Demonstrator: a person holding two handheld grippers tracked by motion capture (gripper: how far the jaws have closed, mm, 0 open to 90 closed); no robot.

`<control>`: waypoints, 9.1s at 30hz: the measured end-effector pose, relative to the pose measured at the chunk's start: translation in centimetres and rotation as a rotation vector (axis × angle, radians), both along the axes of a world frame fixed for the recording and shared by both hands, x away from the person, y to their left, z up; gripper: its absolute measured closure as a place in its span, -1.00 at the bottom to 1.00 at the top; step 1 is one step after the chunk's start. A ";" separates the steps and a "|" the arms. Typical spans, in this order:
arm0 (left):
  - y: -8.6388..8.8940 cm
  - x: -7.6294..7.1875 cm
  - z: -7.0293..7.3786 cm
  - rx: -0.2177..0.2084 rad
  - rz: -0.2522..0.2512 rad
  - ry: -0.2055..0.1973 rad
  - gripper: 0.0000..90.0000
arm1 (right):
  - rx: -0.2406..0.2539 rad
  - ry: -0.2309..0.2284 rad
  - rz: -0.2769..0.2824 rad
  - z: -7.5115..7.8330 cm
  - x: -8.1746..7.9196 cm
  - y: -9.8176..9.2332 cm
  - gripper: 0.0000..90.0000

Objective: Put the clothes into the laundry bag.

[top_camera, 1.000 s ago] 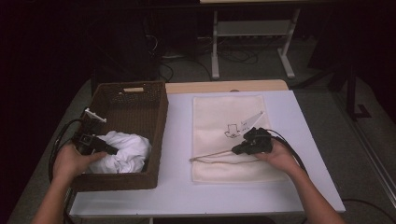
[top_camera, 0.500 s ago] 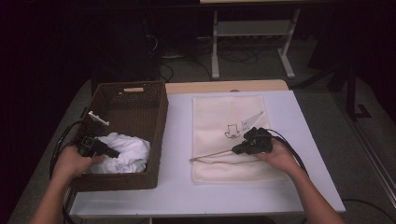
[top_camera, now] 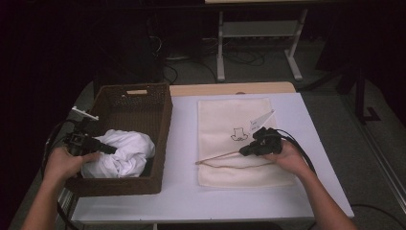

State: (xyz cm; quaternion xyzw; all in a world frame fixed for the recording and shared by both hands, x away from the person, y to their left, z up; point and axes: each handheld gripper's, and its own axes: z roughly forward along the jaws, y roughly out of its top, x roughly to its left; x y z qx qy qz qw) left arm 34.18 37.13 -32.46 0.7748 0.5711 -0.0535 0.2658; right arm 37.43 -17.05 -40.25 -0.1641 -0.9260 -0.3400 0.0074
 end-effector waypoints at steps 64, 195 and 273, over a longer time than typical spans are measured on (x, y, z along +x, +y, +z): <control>-6.7 -3.0 15.4 -0.308 -0.175 -0.251 0.67 | 0.079 -0.046 -0.039 5.5 2.4 -0.3 0.97; -31.0 -0.7 -7.3 -0.410 -0.219 0.100 0.65 | 0.156 0.022 0.073 5.5 -0.6 1.2 0.97; -29.5 -3.6 -5.0 -0.336 -0.114 -0.136 0.22 | 0.125 0.020 0.067 5.2 -2.0 -0.2 0.98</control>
